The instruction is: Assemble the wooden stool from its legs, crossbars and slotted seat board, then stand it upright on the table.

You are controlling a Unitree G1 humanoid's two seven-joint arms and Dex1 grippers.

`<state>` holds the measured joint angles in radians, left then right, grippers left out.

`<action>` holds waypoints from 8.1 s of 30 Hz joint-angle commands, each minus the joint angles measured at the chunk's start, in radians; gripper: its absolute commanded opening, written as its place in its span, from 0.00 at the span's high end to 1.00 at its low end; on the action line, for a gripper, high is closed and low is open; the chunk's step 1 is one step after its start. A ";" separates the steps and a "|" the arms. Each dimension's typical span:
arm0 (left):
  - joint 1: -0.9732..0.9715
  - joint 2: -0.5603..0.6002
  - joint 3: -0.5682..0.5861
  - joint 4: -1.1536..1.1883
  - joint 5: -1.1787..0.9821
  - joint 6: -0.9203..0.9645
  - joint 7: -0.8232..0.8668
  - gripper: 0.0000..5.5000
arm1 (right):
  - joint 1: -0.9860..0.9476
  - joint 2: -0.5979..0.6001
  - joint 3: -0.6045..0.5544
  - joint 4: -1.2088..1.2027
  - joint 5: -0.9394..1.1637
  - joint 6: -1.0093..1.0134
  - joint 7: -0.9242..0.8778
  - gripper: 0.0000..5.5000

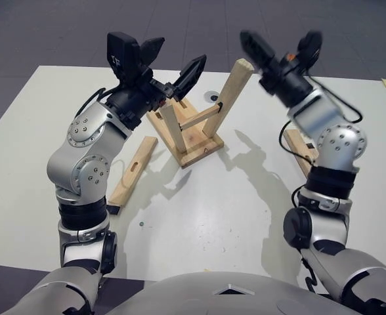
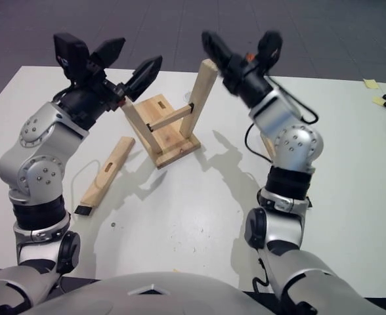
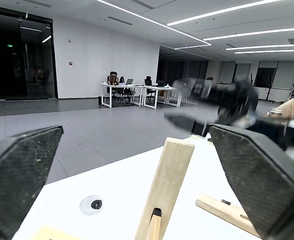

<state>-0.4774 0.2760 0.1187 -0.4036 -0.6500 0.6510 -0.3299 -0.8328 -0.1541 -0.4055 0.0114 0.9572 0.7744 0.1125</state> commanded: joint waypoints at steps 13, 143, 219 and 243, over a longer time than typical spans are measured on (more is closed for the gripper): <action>0.043 -0.004 -0.054 -0.013 0.060 -0.010 0.033 0.02 | 0.098 0.021 0.258 0.153 -0.171 0.053 0.067 0.02; 0.187 0.045 -0.075 0.130 0.547 -0.205 0.033 0.02 | 0.764 -0.548 0.098 -0.186 -0.243 -0.153 0.329 0.02; 0.469 0.118 -0.085 0.066 0.559 -0.152 0.017 0.02 | 0.823 -0.591 0.208 0.149 -0.687 0.026 0.487 0.74; 0.360 0.039 -0.021 0.047 0.453 -0.113 0.053 0.02 | 0.324 -0.283 -0.159 -0.274 -0.021 0.037 0.205 0.76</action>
<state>-0.0595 0.3343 0.0529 -0.3314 -0.1358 0.4883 -0.2803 -0.5425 -0.4032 -0.7027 -0.1512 1.1086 0.9732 0.2517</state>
